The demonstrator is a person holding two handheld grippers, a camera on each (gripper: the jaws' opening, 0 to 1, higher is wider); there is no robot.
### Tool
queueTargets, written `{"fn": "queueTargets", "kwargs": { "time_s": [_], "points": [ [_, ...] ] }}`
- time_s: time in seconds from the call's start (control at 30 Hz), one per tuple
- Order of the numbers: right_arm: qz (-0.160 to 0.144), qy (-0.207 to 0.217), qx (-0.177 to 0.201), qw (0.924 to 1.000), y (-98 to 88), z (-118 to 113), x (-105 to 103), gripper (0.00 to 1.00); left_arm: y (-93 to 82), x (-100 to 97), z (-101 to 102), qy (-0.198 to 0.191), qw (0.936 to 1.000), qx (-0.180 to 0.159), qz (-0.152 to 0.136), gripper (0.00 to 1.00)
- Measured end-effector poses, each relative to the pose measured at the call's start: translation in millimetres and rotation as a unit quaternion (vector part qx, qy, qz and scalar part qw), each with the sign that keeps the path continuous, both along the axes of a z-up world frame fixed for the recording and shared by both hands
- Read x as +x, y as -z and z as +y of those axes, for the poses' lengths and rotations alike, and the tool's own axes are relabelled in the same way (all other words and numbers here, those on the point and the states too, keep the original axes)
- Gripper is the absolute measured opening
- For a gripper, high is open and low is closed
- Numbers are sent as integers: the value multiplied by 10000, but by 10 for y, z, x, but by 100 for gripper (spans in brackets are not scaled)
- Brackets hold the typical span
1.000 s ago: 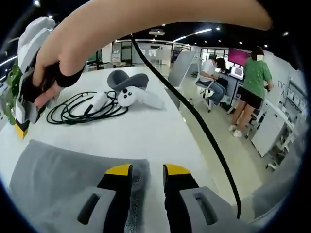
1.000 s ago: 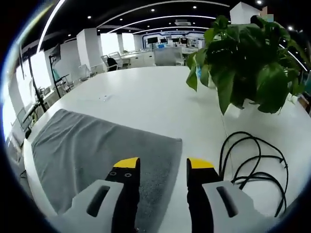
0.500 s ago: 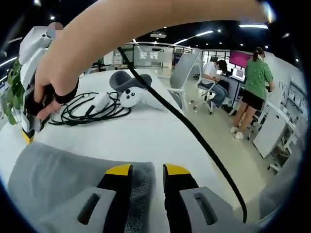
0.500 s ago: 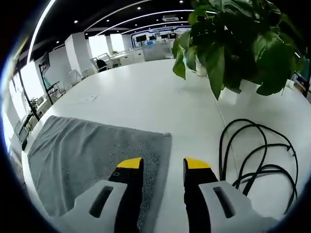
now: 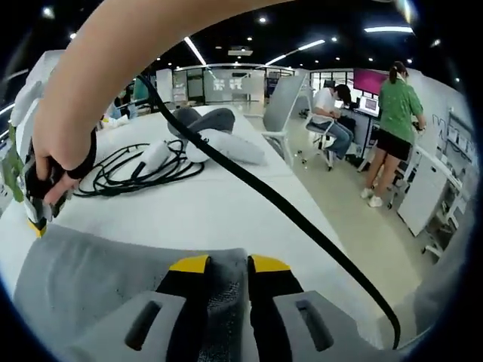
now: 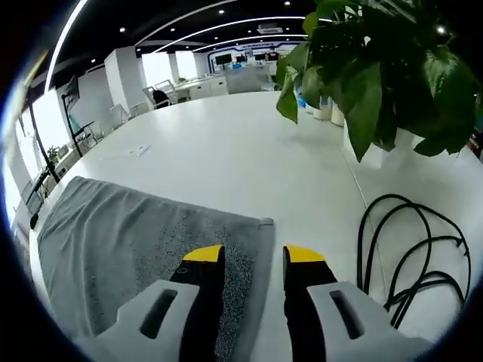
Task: Fold the towel on the table until its edges align and the towel forms a compact rectangular stack.
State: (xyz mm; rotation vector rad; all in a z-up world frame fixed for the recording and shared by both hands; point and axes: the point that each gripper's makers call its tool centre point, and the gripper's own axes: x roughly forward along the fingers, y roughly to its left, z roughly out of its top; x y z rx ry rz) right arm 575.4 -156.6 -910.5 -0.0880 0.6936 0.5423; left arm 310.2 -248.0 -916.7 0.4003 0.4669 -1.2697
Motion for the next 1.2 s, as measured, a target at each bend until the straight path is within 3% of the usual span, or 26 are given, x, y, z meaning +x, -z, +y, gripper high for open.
{"fn": "queueTargets", "kwargs": {
  "time_s": [0.33, 0.47, 0.97, 1.07, 1.2],
  "points": [
    [-26, 120, -16, 9999, 47, -3, 98, 27, 4, 10, 0, 38, 9998, 31, -177, 14],
    [-52, 195, -14, 9998, 69, -1, 155, 24, 8, 52, 21, -66, 9999, -10, -142, 9],
    [-134, 138, -79, 9998, 95, 27, 220, 14, 9, 69, 31, -162, 9996, -175, -125, 8],
    [-84, 267, 169, 9995, 84, 32, 225, 6, 8, 72, 20, -198, 9997, -132, -101, 8],
    [-225, 73, -79, 9997, 75, 48, 206, 4, 9, 75, 18, -212, 9997, -128, -74, 8]
  ]
}}
